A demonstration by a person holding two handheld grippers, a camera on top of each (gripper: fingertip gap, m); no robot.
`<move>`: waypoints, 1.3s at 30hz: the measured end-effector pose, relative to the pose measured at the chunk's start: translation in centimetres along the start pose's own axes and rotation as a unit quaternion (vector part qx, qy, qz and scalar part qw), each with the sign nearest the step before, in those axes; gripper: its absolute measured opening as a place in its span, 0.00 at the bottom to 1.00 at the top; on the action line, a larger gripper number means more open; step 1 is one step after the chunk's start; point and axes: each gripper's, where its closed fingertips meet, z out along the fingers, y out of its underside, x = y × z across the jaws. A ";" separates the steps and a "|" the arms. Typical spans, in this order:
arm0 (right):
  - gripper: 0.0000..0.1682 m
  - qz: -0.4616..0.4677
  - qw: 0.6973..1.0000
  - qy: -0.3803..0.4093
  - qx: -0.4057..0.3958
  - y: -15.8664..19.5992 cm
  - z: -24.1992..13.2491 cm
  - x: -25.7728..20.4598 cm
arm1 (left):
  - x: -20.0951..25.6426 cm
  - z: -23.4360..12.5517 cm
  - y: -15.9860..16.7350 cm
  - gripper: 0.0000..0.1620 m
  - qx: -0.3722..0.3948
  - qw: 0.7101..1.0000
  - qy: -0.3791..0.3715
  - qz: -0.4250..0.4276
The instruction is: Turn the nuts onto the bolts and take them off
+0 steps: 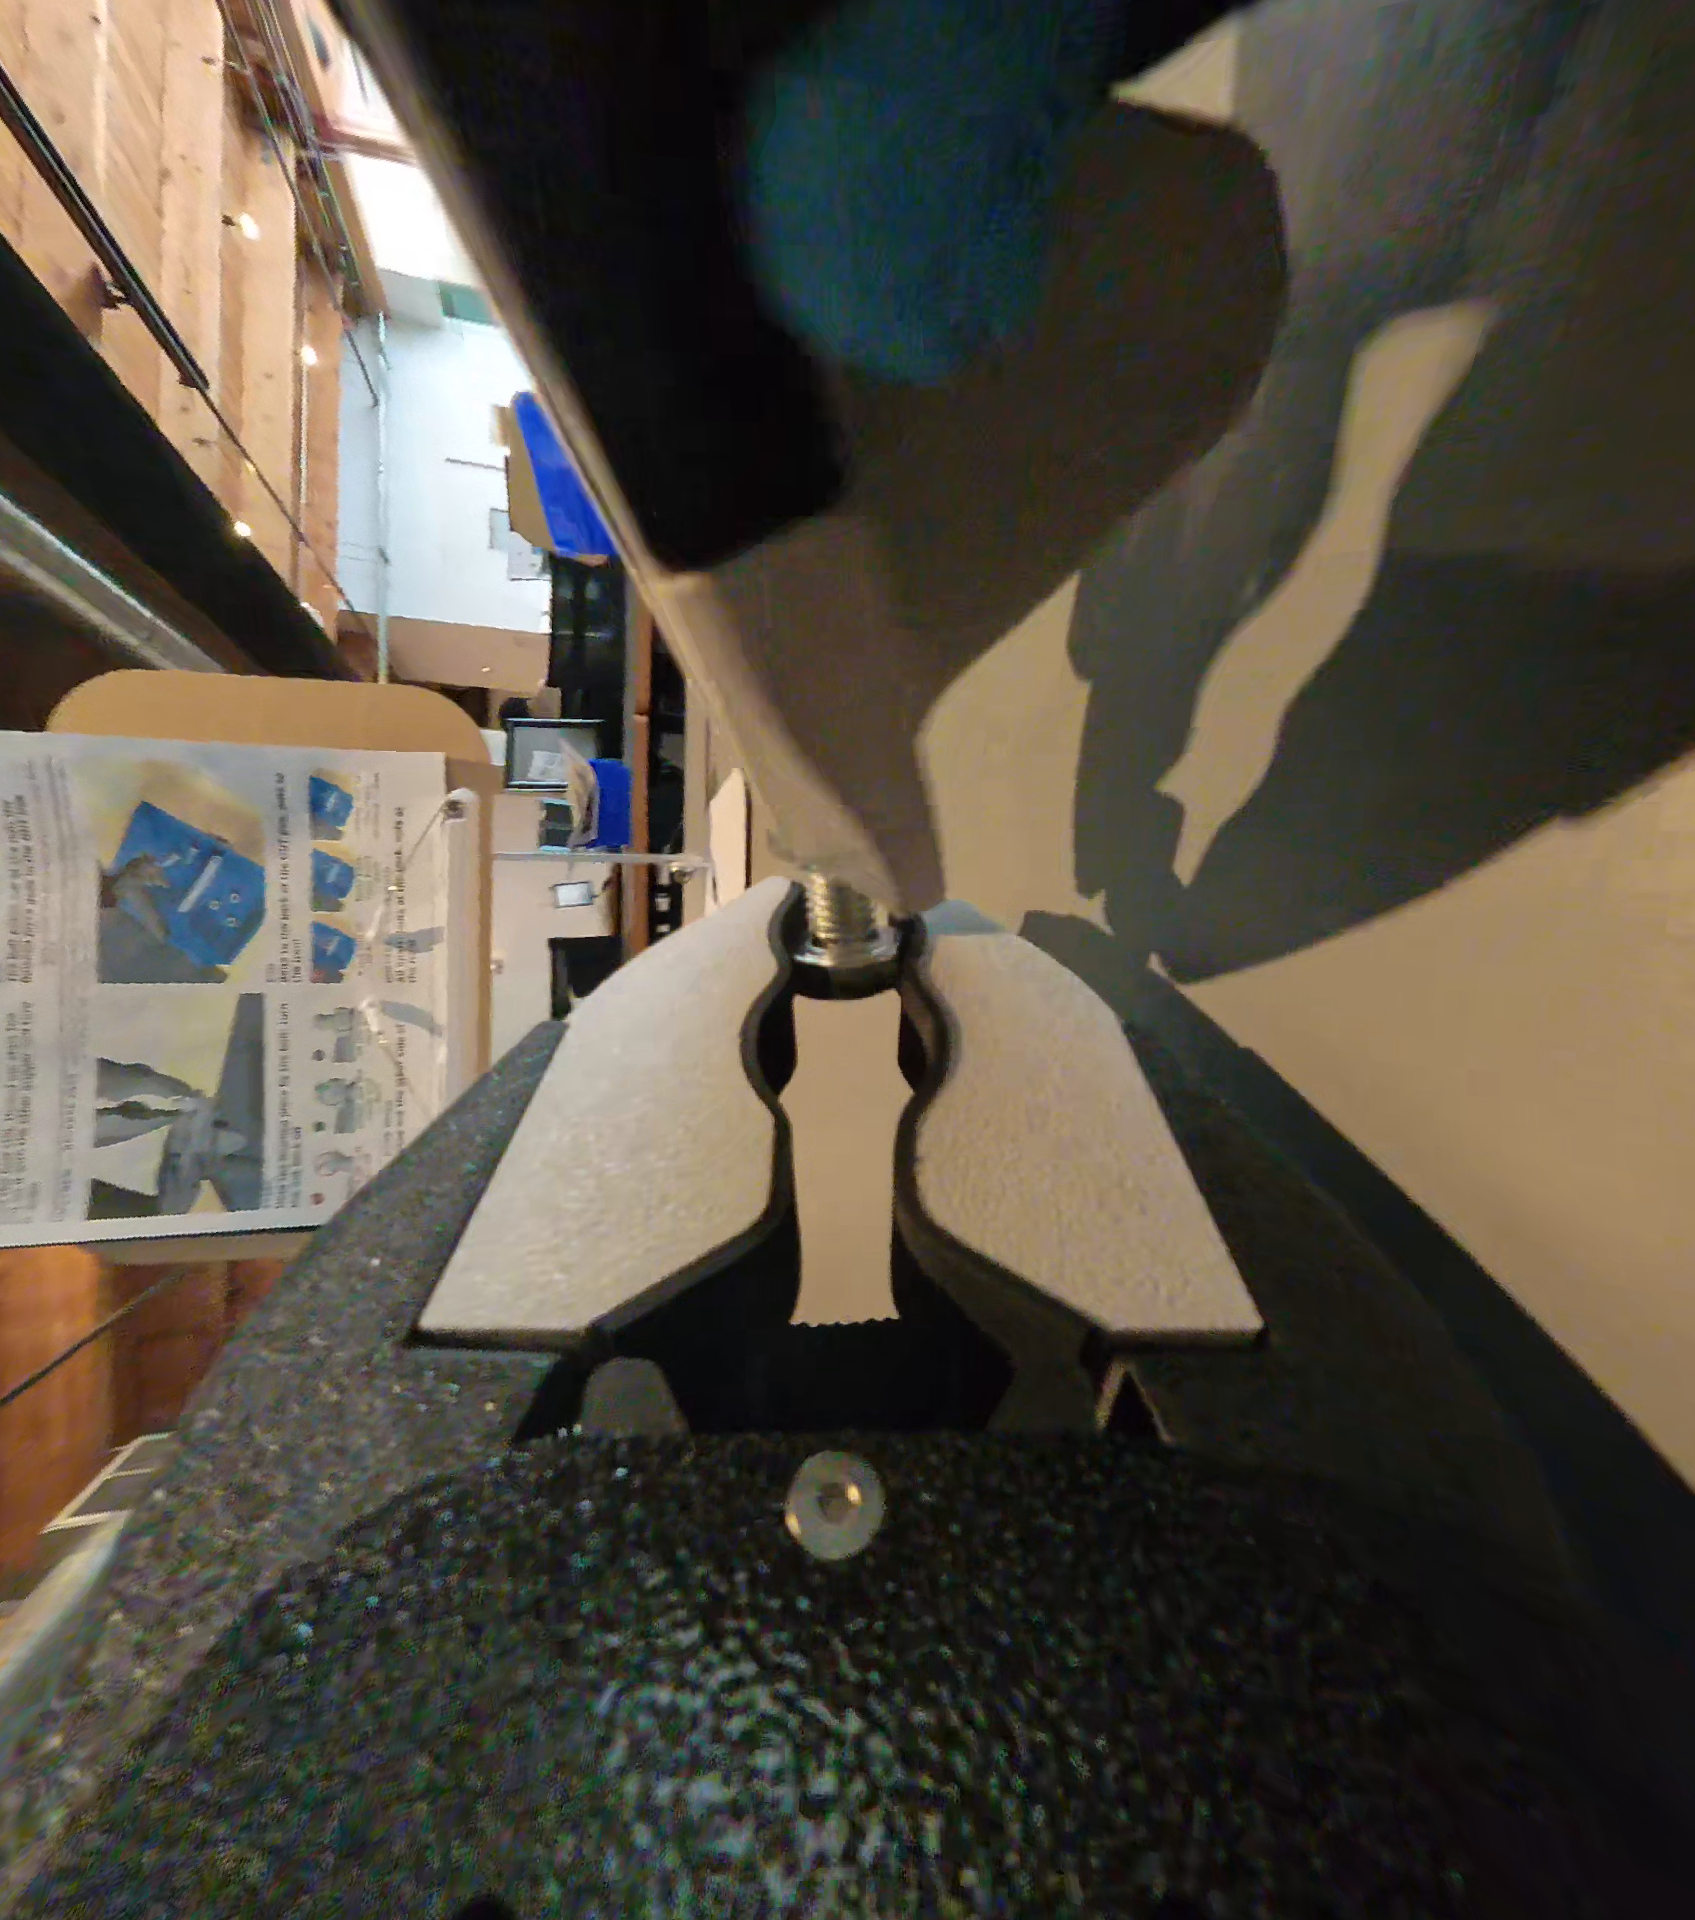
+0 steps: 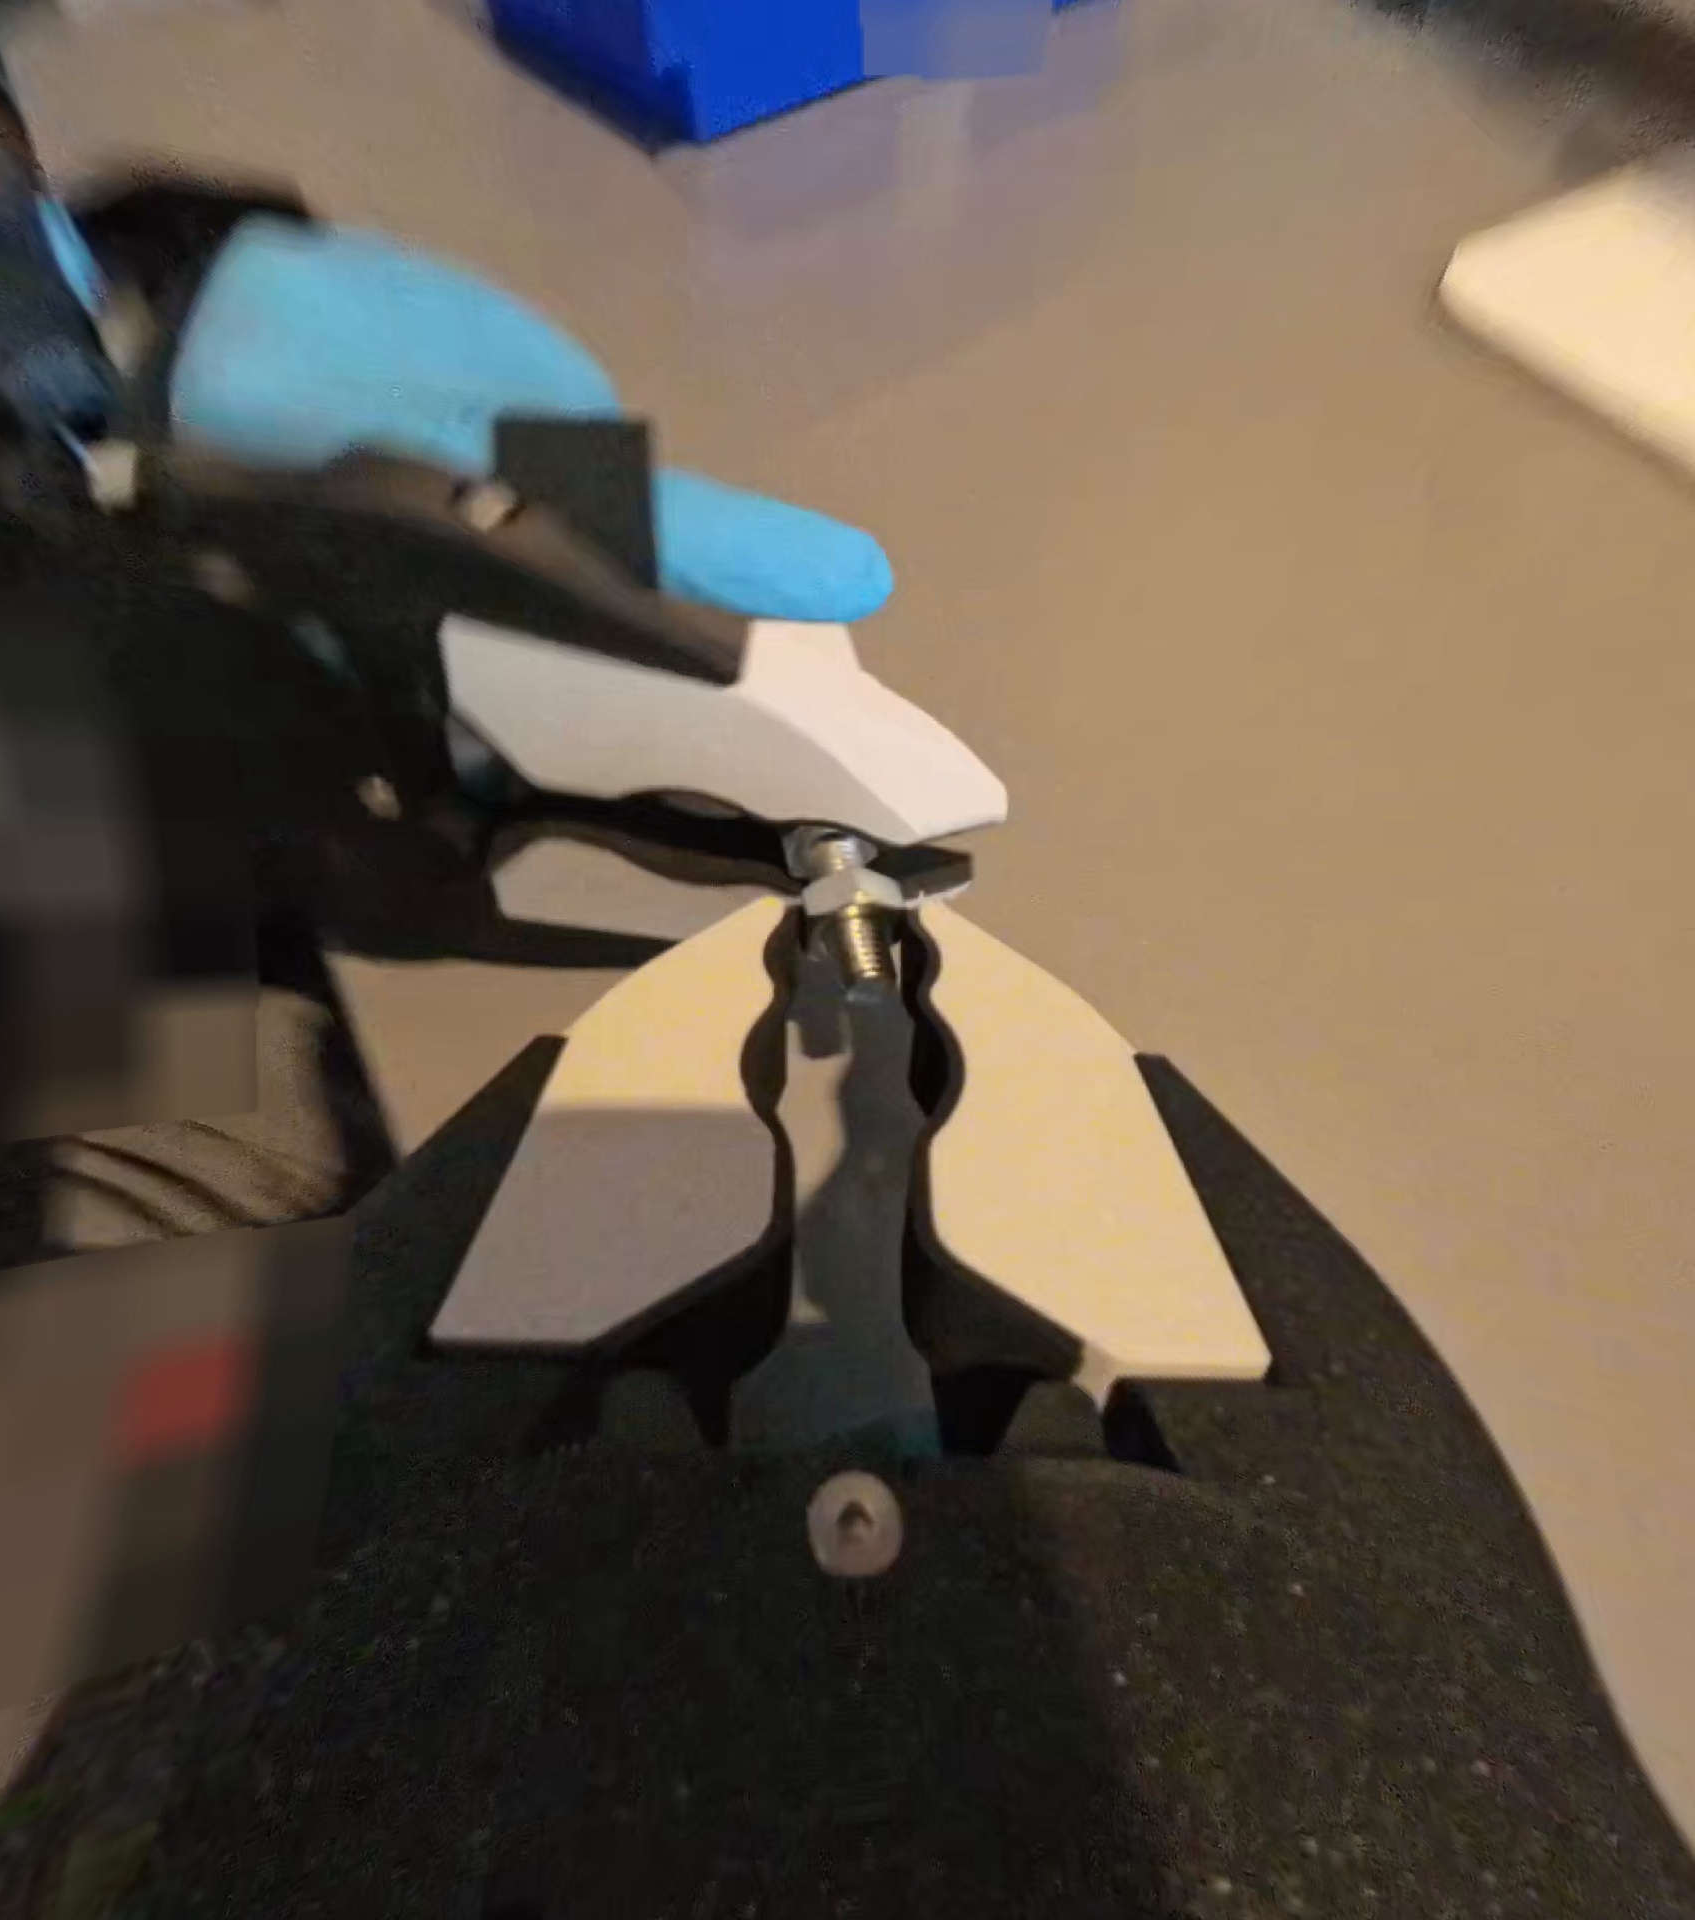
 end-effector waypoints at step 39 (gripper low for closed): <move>0.10 -0.002 0.999 -0.020 -0.025 0.7 -0.5 -0.1 | 0.3 0.0 -0.4 0.09 -0.002 1.000 -0.001 0.017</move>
